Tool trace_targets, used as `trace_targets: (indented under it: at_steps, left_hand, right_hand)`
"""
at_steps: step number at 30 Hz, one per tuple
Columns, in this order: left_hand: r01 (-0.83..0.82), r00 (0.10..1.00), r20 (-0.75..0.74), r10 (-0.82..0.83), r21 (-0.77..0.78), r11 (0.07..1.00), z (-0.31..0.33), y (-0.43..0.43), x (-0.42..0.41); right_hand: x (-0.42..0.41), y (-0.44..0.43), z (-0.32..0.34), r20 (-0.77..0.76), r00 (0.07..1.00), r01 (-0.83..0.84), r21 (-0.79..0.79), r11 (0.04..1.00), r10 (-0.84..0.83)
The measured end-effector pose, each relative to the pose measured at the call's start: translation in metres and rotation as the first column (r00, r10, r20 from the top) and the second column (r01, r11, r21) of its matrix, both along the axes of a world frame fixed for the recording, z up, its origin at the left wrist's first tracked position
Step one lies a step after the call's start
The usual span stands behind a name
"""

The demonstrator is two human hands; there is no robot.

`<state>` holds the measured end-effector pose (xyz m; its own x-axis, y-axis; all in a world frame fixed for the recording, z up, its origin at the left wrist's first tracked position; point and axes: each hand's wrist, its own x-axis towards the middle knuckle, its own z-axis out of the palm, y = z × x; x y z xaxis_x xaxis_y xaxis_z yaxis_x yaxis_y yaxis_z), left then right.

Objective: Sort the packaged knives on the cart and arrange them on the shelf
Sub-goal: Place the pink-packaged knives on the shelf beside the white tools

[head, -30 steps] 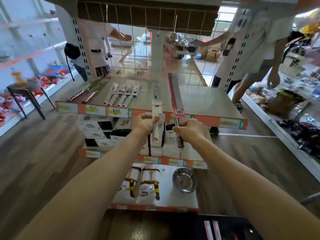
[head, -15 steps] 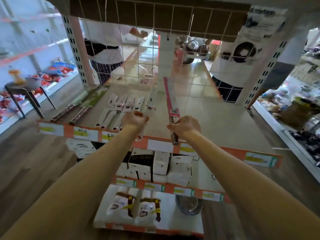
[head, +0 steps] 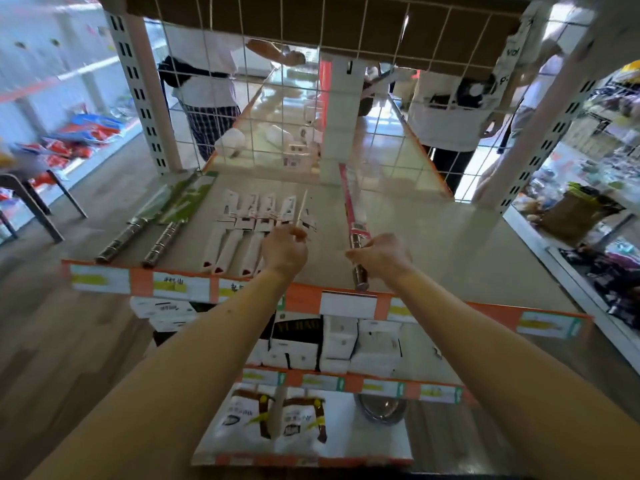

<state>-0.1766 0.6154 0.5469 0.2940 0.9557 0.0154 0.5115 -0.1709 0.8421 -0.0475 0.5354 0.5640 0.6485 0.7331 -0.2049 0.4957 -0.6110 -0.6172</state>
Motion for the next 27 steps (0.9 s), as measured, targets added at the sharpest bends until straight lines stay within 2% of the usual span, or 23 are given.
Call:
trace_targets:
  at_steps: [5, 9, 11, 16, 20, 27]
  left_hand:
    - [0.038, 0.997, -0.064, -0.038, 0.002, 0.999, -0.002, 0.004, 0.000]
    - [0.104, 0.985, -0.142, -0.100, 0.015, 0.995, 0.002, 0.004, 0.003]
    - [0.173, 0.960, -0.231, -0.155, 0.058, 0.983, 0.002, 0.005, 0.004]
    - [0.273, 0.892, -0.406, -0.198, 0.136, 0.952, -0.001, 0.008, 0.003]
    - [0.323, 0.842, -0.506, -0.187, 0.196, 0.926, -0.001, 0.009, -0.002]
    - [0.330, 0.819, -0.542, -0.189, 0.176, 0.927, 0.001, 0.016, -0.004]
  right_hand:
    - [-0.002, 0.006, -0.001, -0.074, 0.997, 0.034, 0.034, 0.999, -0.032]
    - [-0.001, 0.005, 0.000, -0.073, 0.997, 0.008, 0.028, 1.000, -0.006]
    - [-0.001, 0.005, 0.000, -0.033, 0.999, -0.018, 0.011, 1.000, 0.018]
    - [0.000, 0.004, 0.000, 0.183, 0.980, -0.051, -0.121, 0.991, 0.073]
    - [0.000, 0.007, -0.002, 0.190, 0.978, -0.058, -0.118, 0.991, 0.080]
    - [-0.001, 0.009, -0.004, 0.152, 0.986, -0.053, -0.079, 0.995, 0.065]
